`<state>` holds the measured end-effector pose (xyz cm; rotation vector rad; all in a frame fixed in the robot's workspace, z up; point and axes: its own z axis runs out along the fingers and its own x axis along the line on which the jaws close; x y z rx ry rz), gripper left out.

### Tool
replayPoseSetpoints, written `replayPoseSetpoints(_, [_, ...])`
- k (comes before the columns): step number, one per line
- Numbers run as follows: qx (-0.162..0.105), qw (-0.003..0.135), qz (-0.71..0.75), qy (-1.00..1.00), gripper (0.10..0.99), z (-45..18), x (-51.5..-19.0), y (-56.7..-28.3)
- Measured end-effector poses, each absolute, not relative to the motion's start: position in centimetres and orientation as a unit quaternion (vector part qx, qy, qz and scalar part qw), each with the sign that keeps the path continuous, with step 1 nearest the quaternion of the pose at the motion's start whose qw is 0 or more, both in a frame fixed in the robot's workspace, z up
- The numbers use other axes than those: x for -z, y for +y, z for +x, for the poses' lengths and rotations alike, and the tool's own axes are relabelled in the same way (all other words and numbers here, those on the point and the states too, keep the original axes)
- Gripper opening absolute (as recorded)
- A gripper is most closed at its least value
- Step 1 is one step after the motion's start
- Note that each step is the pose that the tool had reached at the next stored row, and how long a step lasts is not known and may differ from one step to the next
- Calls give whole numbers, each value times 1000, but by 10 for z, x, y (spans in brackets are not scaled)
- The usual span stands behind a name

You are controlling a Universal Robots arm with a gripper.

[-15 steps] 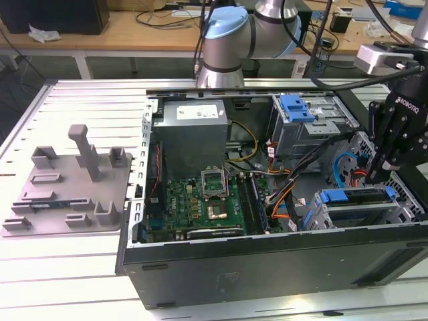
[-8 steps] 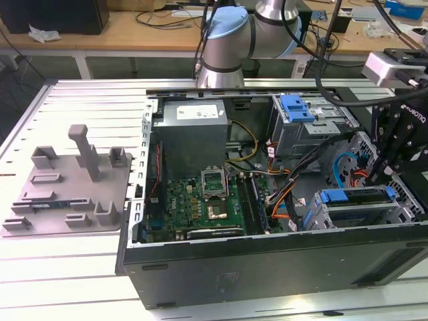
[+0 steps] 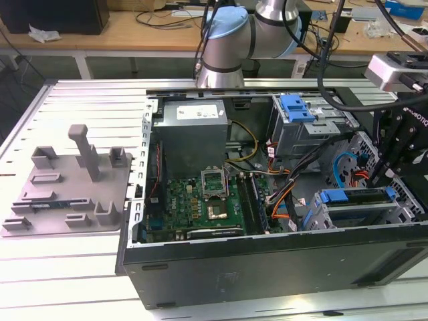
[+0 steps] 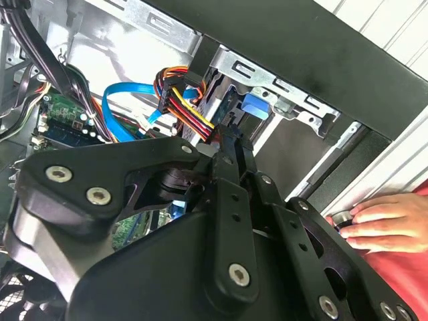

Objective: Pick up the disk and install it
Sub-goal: 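Insert the first disk wire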

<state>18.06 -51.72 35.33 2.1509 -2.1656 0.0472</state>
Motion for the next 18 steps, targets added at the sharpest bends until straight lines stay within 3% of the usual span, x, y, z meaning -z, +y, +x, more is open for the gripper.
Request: replayPoseSetpoints(18, [-12, 46, 698, -715, 165, 181, -352, -517])
